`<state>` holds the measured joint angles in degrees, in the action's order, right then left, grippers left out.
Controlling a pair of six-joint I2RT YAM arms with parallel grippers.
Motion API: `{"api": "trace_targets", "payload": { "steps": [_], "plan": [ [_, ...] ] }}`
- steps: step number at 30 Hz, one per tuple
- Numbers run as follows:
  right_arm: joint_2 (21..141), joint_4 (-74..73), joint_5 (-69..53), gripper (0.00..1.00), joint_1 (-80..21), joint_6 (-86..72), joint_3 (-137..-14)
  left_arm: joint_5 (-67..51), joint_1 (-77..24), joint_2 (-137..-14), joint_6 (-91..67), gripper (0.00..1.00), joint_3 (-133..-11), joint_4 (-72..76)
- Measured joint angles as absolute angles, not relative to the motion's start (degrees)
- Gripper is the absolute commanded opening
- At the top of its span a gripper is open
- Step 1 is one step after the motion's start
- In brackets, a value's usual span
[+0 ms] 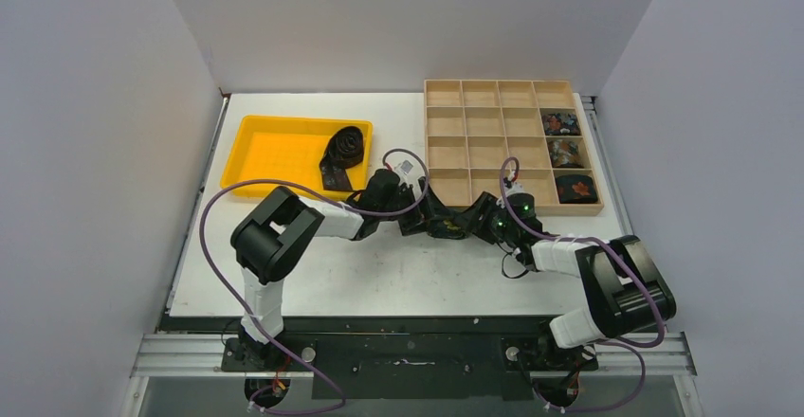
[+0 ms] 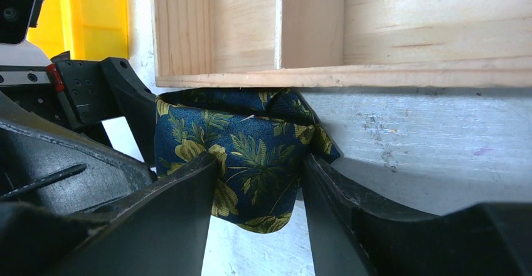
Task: Roll the ties
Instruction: Pick up the tie at the center of the board.
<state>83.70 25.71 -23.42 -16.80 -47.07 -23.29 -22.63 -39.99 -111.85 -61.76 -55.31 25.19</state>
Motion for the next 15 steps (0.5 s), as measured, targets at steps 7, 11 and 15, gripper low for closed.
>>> {"api": "trace_targets", "payload": {
  "steps": [7,11,15],
  "plan": [
    [84.05,27.62,-23.4,0.47,-16.4,-47.22,-22.22,-24.27,-40.6,-113.12,-62.61,0.78,-55.35,27.73],
    [84.05,28.97,-23.42,0.46,-16.08,-47.27,-21.39,-24.56,-40.69,-113.75,-62.94,0.73,-55.33,28.42],
    [84.05,30.39,-23.42,0.46,-15.88,-47.27,-20.56,-24.71,-40.73,-114.28,-63.29,0.74,-55.33,29.12]
  ]
}}
